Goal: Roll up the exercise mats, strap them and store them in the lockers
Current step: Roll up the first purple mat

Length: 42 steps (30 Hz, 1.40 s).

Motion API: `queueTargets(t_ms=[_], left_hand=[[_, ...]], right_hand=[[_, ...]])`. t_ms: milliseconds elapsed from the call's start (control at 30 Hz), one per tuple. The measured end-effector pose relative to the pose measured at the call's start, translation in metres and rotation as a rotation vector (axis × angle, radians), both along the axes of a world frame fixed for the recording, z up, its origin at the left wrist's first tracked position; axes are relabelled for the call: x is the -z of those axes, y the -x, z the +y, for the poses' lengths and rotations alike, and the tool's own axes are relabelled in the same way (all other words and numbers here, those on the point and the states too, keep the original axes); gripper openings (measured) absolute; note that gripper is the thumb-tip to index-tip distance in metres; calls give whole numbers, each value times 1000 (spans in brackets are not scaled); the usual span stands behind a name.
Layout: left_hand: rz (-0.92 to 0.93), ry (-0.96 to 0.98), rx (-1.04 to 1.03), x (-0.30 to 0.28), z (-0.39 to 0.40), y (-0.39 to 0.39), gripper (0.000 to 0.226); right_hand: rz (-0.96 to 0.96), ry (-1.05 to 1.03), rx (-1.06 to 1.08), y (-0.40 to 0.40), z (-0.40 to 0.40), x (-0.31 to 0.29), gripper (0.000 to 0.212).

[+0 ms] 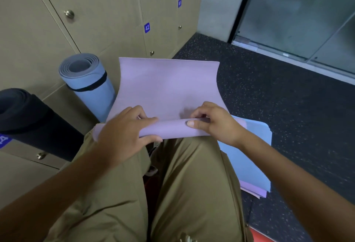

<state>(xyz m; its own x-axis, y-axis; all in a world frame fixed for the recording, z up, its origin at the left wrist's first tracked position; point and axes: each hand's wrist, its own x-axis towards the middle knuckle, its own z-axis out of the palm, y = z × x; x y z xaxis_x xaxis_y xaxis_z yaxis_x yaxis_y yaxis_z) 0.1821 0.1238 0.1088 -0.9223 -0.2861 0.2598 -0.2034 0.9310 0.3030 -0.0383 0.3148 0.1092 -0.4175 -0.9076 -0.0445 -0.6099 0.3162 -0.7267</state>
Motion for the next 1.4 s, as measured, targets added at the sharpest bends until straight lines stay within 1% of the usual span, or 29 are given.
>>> queueTargets(t_ms=[33,67,133,167,200,233,300,333,400,433,500,533,633,700,833,900,967,1033,1100,1167,1300,1367,1400], left_hand=[[-29,-70,-13,-2,-3,3,69],[-55,-157,-33,-5,-6,5,70],[-100,-306,-50,-7,-13,10,74],[-126,-352,-41,-9,-17,13,75],[-165,-383,-33,-9,-21,17,71],[-205,-403,-24,-10,-25,22,62],[-273,-436,-2,-14,-33,32,40],[-299,-456,11,-17,-35,37,39],[-331,-484,18,-18,-39,44,58],[-349,-464,10,-18,-40,47,67],[-350,-370,-5,-15,-40,48,73],[-309,-330,-15,-13,-39,47,73],[-52,-182,-46,-4,-30,41,69],[32,-8,-41,7,-24,35,67],[-54,300,2,30,-24,25,80],[-67,383,-20,32,-28,28,79],[-69,392,-26,30,-32,35,77],[-66,359,-3,30,-38,40,78],[-74,283,7,28,-44,43,81],[-160,200,-6,22,-49,50,83],[-332,60,16,12,-54,64,80],[-337,42,-1,12,-55,66,80],[-322,69,-11,12,-55,66,81]], right_hand=[[54,83,44,-4,2,6,21],[161,144,70,-9,3,13,26],[436,177,87,-17,7,28,35],[530,178,89,-20,10,31,40],[587,176,89,-22,12,34,45],[613,174,91,-23,14,34,49],[627,176,120,-25,17,34,53],[623,172,137,-24,16,35,53],[586,156,159,-20,12,36,56],[555,152,163,-17,9,37,58],[489,145,168,-9,3,39,59],[459,138,167,-4,1,40,59],[384,108,165,4,-7,37,61],[328,60,153,8,-15,32,63],[240,-86,75,18,-33,17,60],[216,-155,46,22,-41,12,57],[254,-158,34,23,-44,14,57],[372,-109,58,21,-44,20,64],[491,-40,98,17,-42,26,68],[579,1,104,15,-39,33,65],[617,-10,121,19,-36,44,63],[640,-44,125,22,-40,43,63],[641,-65,120,25,-42,41,64]])
